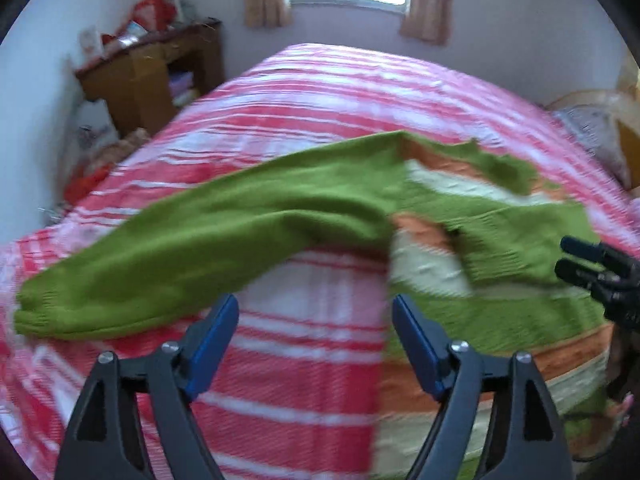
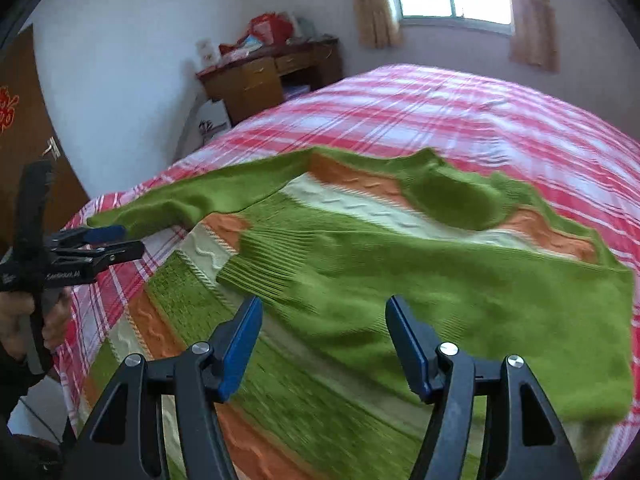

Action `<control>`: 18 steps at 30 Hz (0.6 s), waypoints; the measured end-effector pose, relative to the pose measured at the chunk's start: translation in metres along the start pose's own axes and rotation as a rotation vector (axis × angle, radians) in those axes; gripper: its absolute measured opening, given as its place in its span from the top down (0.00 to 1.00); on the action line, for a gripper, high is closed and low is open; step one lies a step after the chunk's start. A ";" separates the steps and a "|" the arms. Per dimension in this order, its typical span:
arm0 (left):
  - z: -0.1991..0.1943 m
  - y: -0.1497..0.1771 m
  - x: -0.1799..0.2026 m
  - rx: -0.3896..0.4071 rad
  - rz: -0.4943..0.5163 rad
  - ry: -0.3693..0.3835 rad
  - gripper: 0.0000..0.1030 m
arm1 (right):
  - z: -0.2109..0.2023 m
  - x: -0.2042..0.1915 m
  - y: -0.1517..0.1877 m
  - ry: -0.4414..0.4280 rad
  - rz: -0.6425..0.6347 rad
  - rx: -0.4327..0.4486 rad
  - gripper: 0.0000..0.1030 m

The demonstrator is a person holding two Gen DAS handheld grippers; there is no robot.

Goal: Fold small clothes
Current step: 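Move the left tool to the other sleeve cuff and grasp it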

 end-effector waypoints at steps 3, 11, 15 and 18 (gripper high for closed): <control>0.001 0.006 -0.010 -0.015 0.018 -0.056 0.21 | 0.030 -0.005 0.006 -0.034 0.069 -0.078 0.36; 0.008 0.017 -0.032 -0.047 0.027 -0.112 0.21 | 0.038 -0.041 0.016 -0.004 -0.100 -0.071 0.34; 0.011 0.021 -0.044 -0.064 0.011 -0.139 0.21 | 0.040 -0.045 0.019 0.035 -0.140 -0.070 0.32; 0.010 0.025 -0.053 -0.071 0.008 -0.156 0.21 | 0.040 -0.047 0.019 0.027 -0.160 -0.073 0.28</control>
Point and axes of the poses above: each gripper's, at about its wrist camera, not at the fingertips, and z roughly the way its jaws point, x to its right, y to its underside, the point moved 8 cm from there along z, roughly the way its jaws point, and after that the axes turned 5 degrees about -y, right-handed, at the moved point
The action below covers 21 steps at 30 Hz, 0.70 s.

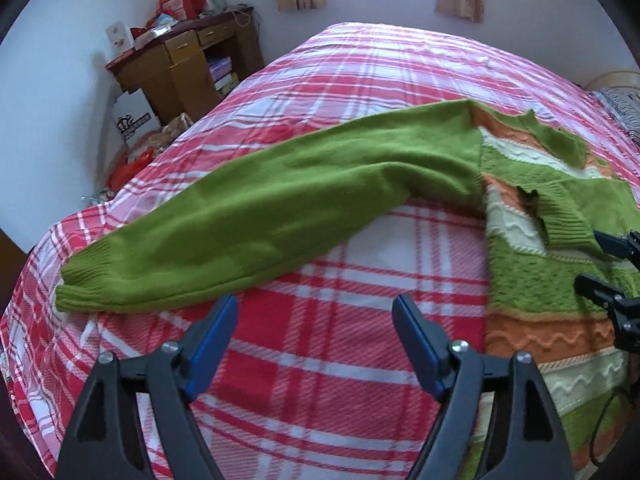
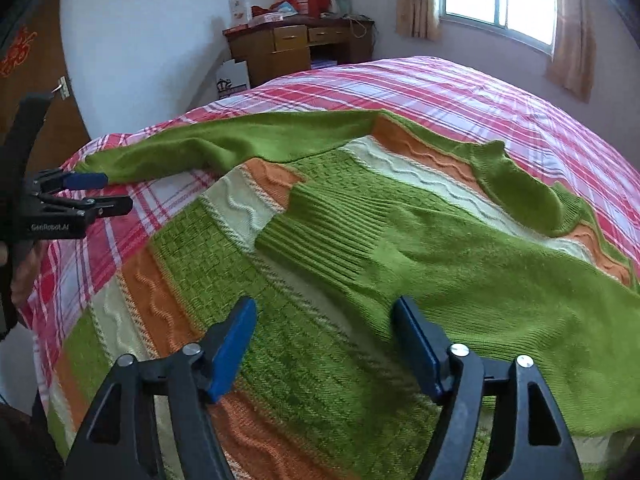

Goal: Fold small clothes
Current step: 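Move the left tool to the other sleeve cuff and grasp it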

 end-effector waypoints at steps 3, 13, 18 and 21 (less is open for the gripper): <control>0.000 0.004 -0.012 -0.003 0.000 -0.020 0.21 | 0.000 0.002 0.000 -0.010 0.009 0.003 0.28; -0.006 0.002 -0.116 0.000 -0.175 -0.117 0.21 | -0.002 0.002 -0.001 -0.030 0.030 0.023 0.28; -0.002 0.002 -0.182 -0.012 -0.379 -0.107 0.29 | -0.002 0.003 -0.001 -0.032 0.030 0.026 0.28; 0.005 0.005 -0.206 -0.027 -0.507 -0.057 0.42 | -0.003 0.003 -0.001 -0.032 0.029 0.026 0.28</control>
Point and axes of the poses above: each gripper's, at about its wrist camera, not at the fingertips, and z roughly the way its jaws point, x to its right, y to its underside, the point moved 8 cm from there along z, roughly the way its jaws point, and after that the axes turned 5 degrees about -y, right-handed, at the moved point
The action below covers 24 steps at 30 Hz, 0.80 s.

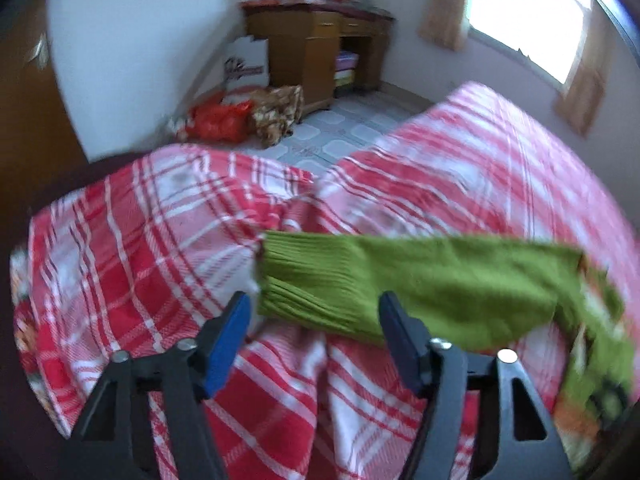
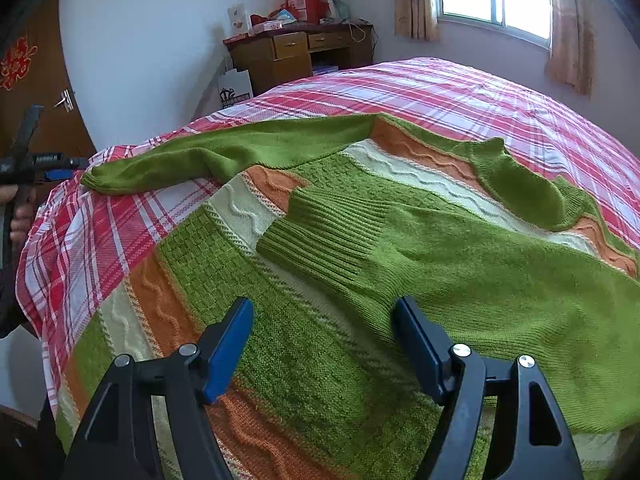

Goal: Fold small clothes
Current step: 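Move the left tool to the other sleeve cuff and grasp it, then lift the sleeve with the left tool, lay it across the body, release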

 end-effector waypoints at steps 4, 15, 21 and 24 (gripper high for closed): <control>0.014 -0.008 -0.012 -0.028 -0.093 0.043 0.52 | 0.000 0.000 0.000 0.001 0.000 0.001 0.28; 0.045 -0.005 0.000 -0.091 -0.081 0.003 0.57 | -0.001 0.001 0.000 0.003 -0.001 0.001 0.28; 0.046 -0.003 0.008 -0.078 0.017 0.002 0.89 | -0.002 0.001 -0.001 0.000 0.005 0.006 0.28; 0.033 -0.010 0.011 -0.044 0.016 0.032 0.89 | -0.002 0.002 -0.002 -0.001 0.007 0.007 0.28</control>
Point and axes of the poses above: each gripper's, at about its wrist camera, not at the fingertips, and z roughly the way its jaws point, x to its right, y to its underside, the point moved 8 cm from there along z, roughly the way its jaws point, and after that the axes turned 5 degrees about -y, right-handed, at the moved point
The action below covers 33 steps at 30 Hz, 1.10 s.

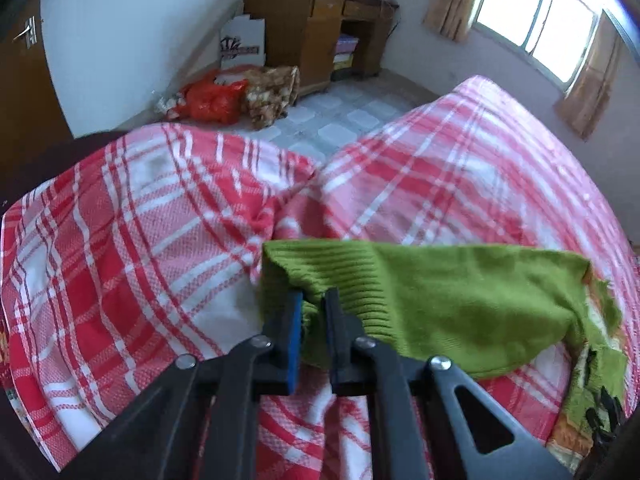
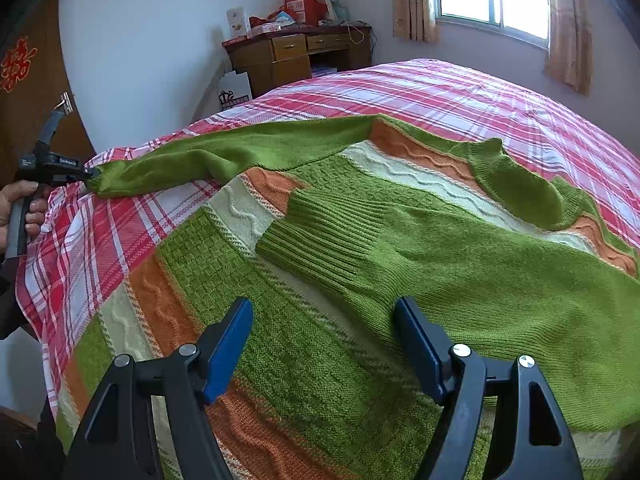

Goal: Fold small clothes
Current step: 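Lift the sleeve with the left tool, lay it across the body, release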

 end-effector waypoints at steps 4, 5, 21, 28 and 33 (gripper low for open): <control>-0.027 -0.013 0.009 0.051 0.006 0.045 0.90 | 0.000 0.000 0.000 -0.006 0.005 0.002 0.28; -0.034 -0.016 0.014 0.064 0.016 0.059 0.90 | 0.000 0.001 0.000 -0.011 0.011 0.002 0.28; -0.135 -0.033 0.120 0.187 0.133 0.288 0.91 | -0.107 0.021 -0.016 -0.020 0.103 0.242 0.28; -0.174 -0.045 0.183 0.245 0.204 0.363 0.91 | -0.140 0.033 0.020 0.013 0.113 0.248 0.28; -0.206 -0.053 0.229 0.292 0.256 0.408 0.91 | -0.156 0.044 0.050 0.026 0.150 0.260 0.28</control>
Point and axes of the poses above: each gripper's, at about its wrist camera, not at the fingertips, and z roughly the way its jaws point, x to its right, y to its underside, the point moved 8 cm from there along z, roughly the way its jaws point, and after that the axes turned 5 degrees about -y, right-handed, at the moved point
